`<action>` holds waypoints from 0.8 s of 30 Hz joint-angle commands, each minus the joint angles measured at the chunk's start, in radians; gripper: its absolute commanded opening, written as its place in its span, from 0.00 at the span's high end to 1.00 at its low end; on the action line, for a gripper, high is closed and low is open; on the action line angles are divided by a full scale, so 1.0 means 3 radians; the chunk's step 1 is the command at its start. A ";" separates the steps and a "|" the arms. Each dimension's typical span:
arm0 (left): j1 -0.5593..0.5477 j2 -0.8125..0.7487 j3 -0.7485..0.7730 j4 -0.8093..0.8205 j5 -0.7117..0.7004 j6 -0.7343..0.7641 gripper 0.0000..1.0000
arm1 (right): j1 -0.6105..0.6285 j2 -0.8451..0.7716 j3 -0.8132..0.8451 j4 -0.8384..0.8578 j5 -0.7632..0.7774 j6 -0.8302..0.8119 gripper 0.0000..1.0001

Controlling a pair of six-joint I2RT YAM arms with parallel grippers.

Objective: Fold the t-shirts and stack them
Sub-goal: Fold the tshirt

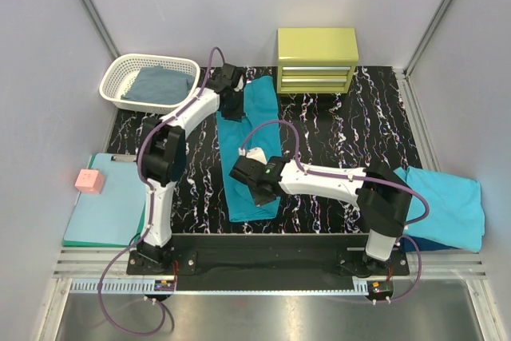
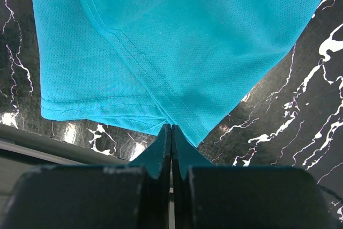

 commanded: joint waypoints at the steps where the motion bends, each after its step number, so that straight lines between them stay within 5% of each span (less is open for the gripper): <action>1: 0.0043 0.0101 -0.0004 0.0060 -0.0045 -0.0010 0.94 | 0.0031 -0.0160 -0.0019 0.0074 -0.0007 0.0053 1.00; 11: 0.0064 0.0306 -0.0004 0.0045 -0.0065 0.0031 0.64 | 0.0031 -0.0180 -0.0029 0.0069 -0.0028 0.0053 1.00; 24: 0.0074 0.0495 -0.0009 -0.0001 -0.0055 -0.0005 0.57 | 0.0036 -0.0073 -0.0034 0.0125 -0.0053 0.0022 0.98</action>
